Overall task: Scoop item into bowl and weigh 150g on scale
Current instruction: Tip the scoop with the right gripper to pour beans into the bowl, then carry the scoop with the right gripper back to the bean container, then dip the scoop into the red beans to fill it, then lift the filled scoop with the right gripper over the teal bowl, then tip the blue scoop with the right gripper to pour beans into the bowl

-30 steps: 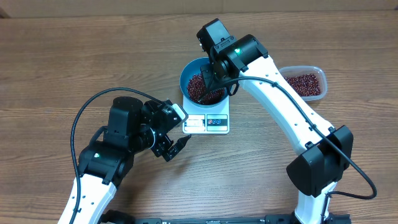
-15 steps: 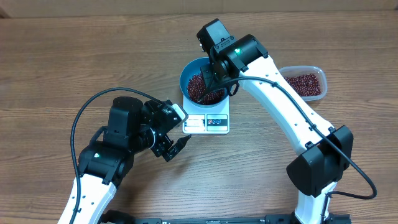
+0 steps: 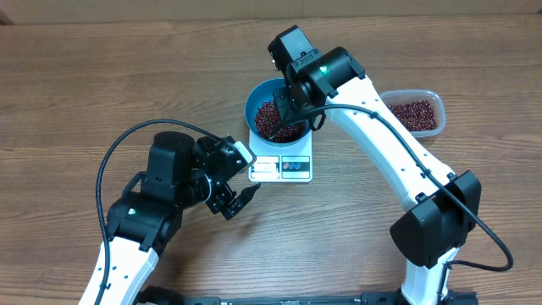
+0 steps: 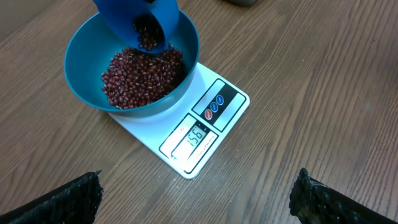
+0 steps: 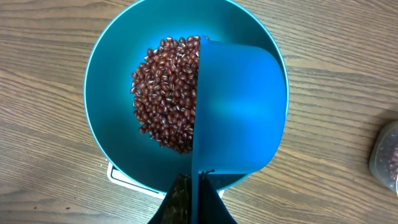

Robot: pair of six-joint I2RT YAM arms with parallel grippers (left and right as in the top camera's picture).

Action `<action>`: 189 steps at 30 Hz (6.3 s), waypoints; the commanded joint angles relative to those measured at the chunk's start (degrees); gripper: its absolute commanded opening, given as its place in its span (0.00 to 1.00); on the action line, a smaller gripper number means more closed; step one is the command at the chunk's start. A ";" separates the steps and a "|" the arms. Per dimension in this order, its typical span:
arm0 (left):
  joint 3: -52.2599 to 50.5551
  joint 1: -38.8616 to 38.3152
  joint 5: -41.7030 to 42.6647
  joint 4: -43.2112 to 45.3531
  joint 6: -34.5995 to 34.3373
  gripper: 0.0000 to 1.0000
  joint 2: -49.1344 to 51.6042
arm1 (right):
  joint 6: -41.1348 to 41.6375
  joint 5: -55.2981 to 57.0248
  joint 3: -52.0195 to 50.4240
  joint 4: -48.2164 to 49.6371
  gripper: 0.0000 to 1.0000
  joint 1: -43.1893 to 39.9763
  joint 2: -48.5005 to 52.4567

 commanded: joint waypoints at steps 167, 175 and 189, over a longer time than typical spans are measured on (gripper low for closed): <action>-0.28 0.57 1.03 0.17 -0.17 0.99 0.09 | -5.57 -10.82 -9.31 8.26 0.04 -2.12 -11.91; -0.28 0.57 1.05 0.17 -0.17 1.00 0.09 | -1.03 0.39 -10.16 10.62 0.04 -0.07 -10.49; -0.28 0.57 1.05 0.17 -0.17 1.00 0.09 | 1.60 2.12 -10.21 12.24 0.04 0.11 -4.74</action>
